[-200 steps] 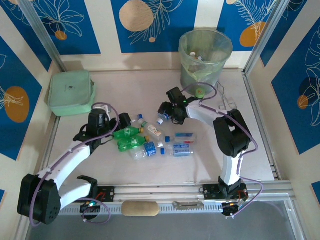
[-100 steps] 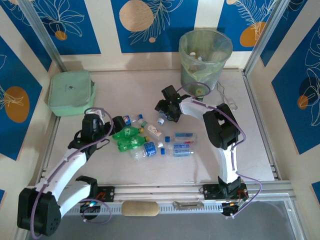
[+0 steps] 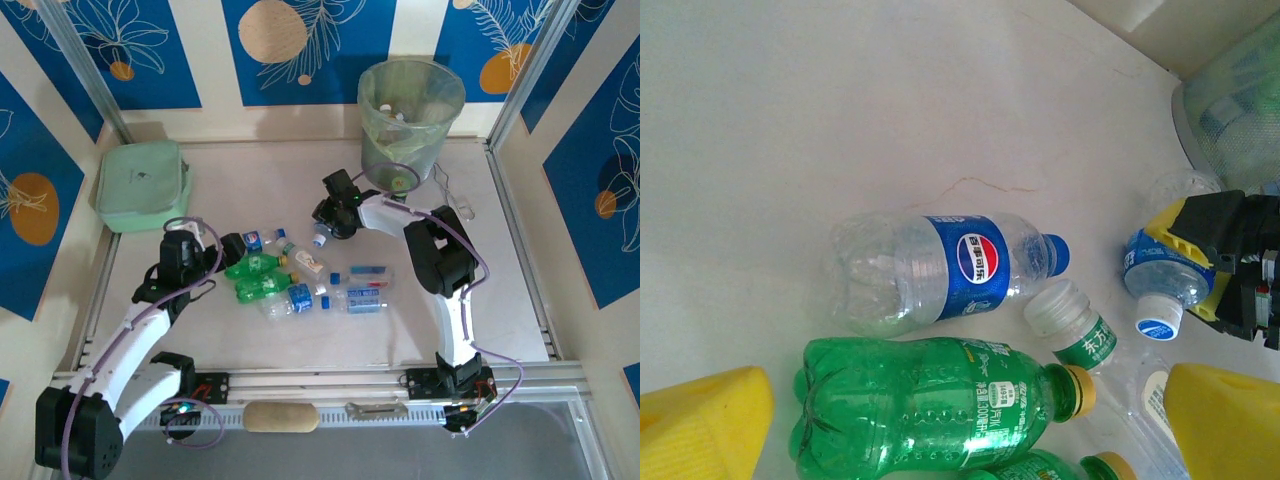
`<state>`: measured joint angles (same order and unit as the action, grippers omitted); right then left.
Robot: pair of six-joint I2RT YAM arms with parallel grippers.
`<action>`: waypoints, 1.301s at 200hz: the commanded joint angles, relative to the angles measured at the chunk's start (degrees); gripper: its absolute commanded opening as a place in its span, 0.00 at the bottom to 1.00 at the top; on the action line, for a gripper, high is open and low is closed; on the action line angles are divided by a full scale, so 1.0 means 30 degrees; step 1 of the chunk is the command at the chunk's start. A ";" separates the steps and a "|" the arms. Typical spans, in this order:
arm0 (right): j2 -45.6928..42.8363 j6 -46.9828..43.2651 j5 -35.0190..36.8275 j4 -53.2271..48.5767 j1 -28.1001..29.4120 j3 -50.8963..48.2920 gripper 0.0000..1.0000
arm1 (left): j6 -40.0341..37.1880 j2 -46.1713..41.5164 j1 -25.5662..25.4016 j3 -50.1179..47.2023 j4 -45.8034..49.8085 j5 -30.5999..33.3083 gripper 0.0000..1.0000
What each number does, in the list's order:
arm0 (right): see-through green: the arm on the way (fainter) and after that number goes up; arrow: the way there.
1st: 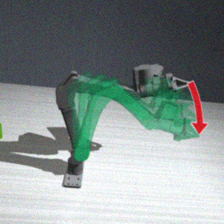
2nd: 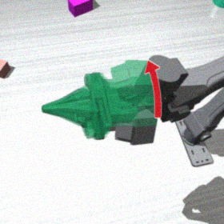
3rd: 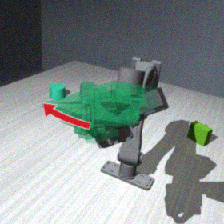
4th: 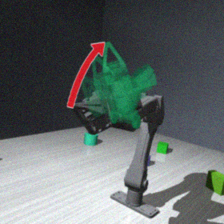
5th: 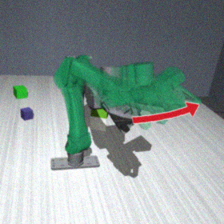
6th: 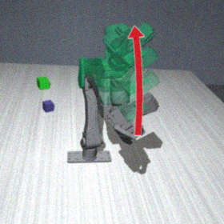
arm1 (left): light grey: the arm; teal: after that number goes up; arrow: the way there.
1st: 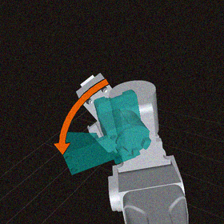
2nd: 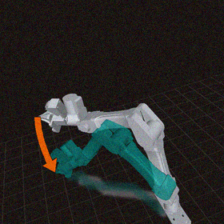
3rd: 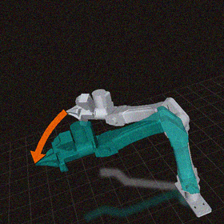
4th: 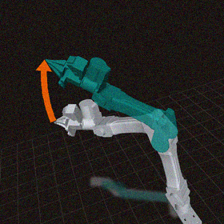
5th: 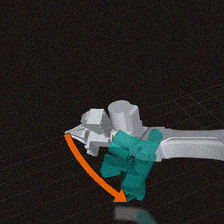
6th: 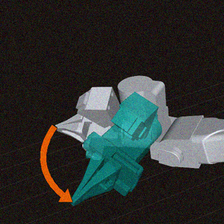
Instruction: Put the plastic bottles in the bin
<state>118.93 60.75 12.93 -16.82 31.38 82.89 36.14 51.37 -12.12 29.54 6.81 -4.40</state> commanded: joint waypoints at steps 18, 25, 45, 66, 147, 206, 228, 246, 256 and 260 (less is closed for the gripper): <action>-0.1858 -0.1030 0.0181 0.0631 -0.0044 -0.1475 0.49 | 0.0370 0.0016 0.0231 -0.0413 -0.0601 -0.0602 1.00; -0.2161 -0.1467 0.0122 0.0683 -0.0036 -0.1562 0.48 | 0.0376 0.0185 0.0254 -0.0385 -0.0823 -0.0779 1.00; -0.3213 -0.2839 0.0219 0.0699 0.0055 -0.1800 0.47 | 0.0503 0.0809 0.0283 -0.0030 -0.1501 -0.1617 1.00; -0.4187 -0.3944 0.0425 0.0798 0.0190 -0.1992 0.46 | 0.0532 0.1583 0.0314 0.0616 -0.2026 -0.2556 1.00; -0.6400 -0.7108 -0.0473 0.0929 0.0323 -0.1808 0.44 | 0.2190 0.4670 0.0347 0.1744 -0.4482 -0.5883 1.00; -0.8128 -1.0296 -0.1218 -0.0600 -0.0079 0.0756 0.44 | 0.1741 0.5133 0.0199 0.2073 -0.4174 -0.6091 1.00; -0.8741 -1.1436 -0.1515 -0.1145 -0.0430 0.2000 0.44 | 0.1525 0.5141 0.0107 0.2132 -0.4064 -0.6107 1.00; -0.9031 -1.2178 -0.1879 -0.1703 -0.0980 0.3212 0.44 | 0.1435 0.5138 0.0009 0.2136 -0.3999 -0.6200 1.00; -0.9214 -1.2545 -0.2170 -0.1849 -0.1414 0.3827 0.44 | 0.1367 0.5111 -0.0051 0.2089 -0.3971 -0.6251 1.00; -0.9283 -1.2659 -0.2323 -0.1836 -0.1611 0.4068 0.44 | 0.1327 0.5084 -0.0081 0.2091 -0.3947 -0.6258 1.00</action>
<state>93.93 27.94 8.95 -20.18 29.21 90.28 41.52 66.72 -11.92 34.35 -4.78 -21.43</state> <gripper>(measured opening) 0.568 0.999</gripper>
